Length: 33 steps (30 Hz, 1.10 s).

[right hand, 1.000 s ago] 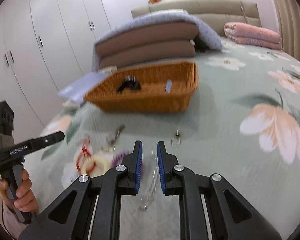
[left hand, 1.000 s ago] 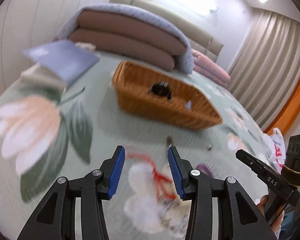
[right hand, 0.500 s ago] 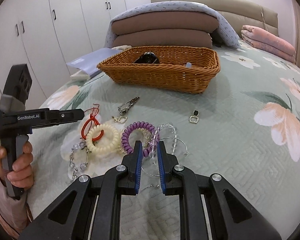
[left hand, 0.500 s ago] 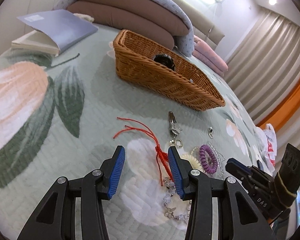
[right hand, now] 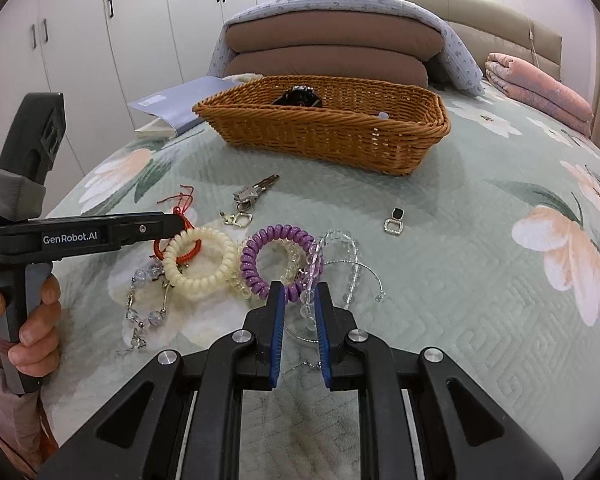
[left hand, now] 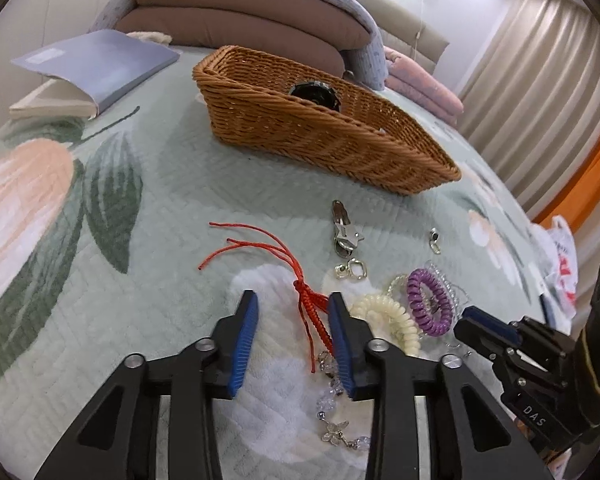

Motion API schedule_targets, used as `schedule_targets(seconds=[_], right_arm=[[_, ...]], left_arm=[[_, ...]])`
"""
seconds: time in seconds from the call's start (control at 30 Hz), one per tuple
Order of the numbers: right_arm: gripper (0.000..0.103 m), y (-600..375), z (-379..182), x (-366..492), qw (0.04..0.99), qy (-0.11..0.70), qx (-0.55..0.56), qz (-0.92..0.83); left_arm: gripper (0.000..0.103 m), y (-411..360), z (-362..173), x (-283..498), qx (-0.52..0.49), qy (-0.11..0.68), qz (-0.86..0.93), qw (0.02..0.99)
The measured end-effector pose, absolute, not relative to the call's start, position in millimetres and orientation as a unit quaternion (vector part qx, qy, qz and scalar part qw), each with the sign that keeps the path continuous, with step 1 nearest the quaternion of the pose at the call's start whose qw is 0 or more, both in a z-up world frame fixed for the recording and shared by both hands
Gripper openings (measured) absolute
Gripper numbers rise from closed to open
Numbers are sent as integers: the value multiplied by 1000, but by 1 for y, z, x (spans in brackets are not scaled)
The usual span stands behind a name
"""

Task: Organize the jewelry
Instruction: 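Grasp the red cord charm with the left tool while the right tool grasps a bead bracelet, then carry the red charm and bead bracelet into the basket and release both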

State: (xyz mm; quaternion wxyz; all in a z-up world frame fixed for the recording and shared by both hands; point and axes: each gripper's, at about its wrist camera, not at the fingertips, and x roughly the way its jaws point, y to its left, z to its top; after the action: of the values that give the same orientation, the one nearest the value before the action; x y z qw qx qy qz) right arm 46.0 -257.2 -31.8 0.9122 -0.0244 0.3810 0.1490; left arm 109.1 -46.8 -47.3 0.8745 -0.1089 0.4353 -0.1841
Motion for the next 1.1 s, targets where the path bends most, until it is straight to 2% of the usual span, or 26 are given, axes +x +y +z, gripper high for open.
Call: schedule_targets(seconds=[0.17,0.23,0.27,0.3,0.4,0.6,0.83,1.1], right_arm=[[18,-256,-36,50,910,389,-30,139],[17,-256,-39,54,908,396,-29,135],[14,-256,-40,54,908,396,-28,135],[10,-257,-39,54,908,395,-26,138],[9,-259,-39,54,909,394,-18,138],[9,-274,-31,50,912,374,31,165],[9,-294,-20,47,909,348,100,208],[10,-314,-5,40,898,312,174,257]], left_arm=[[32,-54,-46,107,-80,434,-176,880],[22,-57,-47,105,-67,432,-166,884],[18,-58,-47,105,-63,432,-165,885],[8,-59,-48,104,-61,433,-164,884],[5,-58,-47,104,-62,431,-167,884],[4,-52,-45,103,-81,424,-177,885],[4,-31,-31,98,-141,380,-190,894],[4,-26,-20,91,-153,349,-202,902]])
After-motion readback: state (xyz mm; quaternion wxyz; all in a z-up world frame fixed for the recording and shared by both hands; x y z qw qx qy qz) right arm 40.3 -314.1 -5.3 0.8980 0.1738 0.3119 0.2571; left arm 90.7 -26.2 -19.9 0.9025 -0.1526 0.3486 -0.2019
